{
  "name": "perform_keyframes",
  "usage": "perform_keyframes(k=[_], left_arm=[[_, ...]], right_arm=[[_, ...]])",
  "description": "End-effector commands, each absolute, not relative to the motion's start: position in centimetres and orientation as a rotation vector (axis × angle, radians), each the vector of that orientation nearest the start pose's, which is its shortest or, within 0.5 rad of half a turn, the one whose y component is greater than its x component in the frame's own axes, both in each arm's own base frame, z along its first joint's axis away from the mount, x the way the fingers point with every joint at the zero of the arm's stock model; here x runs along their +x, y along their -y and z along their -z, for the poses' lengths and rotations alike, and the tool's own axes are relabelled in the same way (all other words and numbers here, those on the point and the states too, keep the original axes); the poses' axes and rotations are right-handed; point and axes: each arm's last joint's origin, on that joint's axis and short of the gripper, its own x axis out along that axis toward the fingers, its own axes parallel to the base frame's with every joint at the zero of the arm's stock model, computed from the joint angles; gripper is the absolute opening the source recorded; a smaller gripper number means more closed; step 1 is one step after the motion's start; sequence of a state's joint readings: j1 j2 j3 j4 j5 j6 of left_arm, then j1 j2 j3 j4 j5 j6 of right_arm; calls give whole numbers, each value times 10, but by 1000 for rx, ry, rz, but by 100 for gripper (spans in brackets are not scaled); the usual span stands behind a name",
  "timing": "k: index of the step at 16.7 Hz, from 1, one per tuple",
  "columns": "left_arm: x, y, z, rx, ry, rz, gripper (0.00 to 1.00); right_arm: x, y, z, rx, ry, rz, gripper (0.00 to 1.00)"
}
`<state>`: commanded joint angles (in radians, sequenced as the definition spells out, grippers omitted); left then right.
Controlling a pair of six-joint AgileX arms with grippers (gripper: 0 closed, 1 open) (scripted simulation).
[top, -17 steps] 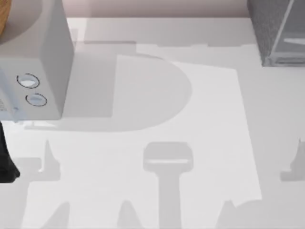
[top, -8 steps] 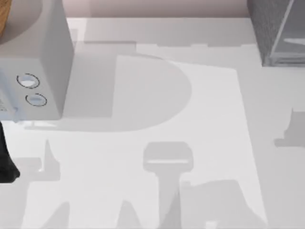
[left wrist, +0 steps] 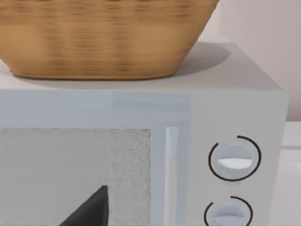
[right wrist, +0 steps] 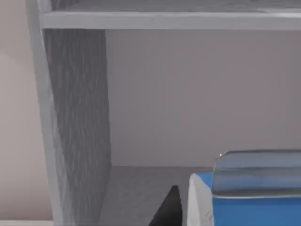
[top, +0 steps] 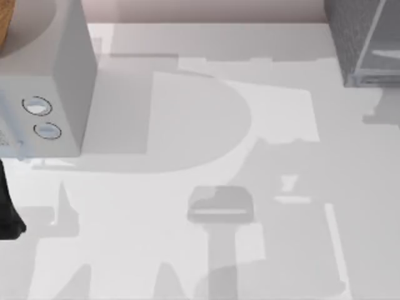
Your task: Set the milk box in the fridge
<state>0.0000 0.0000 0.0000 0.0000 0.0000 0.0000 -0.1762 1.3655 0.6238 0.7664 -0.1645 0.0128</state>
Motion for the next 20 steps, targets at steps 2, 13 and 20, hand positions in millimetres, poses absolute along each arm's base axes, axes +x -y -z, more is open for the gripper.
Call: perform_keyframes(k=[2, 13, 20], left_arm=[[106, 1, -160, 0, 0, 0, 100], [106, 1, -160, 0, 0, 0, 100], [106, 1, -160, 0, 0, 0, 100]], right_arm=[[323, 59, -218, -5, 11, 1, 0], [405, 104, -110, 2, -2, -2, 0], [413, 102, -103, 13, -32, -6, 0]])
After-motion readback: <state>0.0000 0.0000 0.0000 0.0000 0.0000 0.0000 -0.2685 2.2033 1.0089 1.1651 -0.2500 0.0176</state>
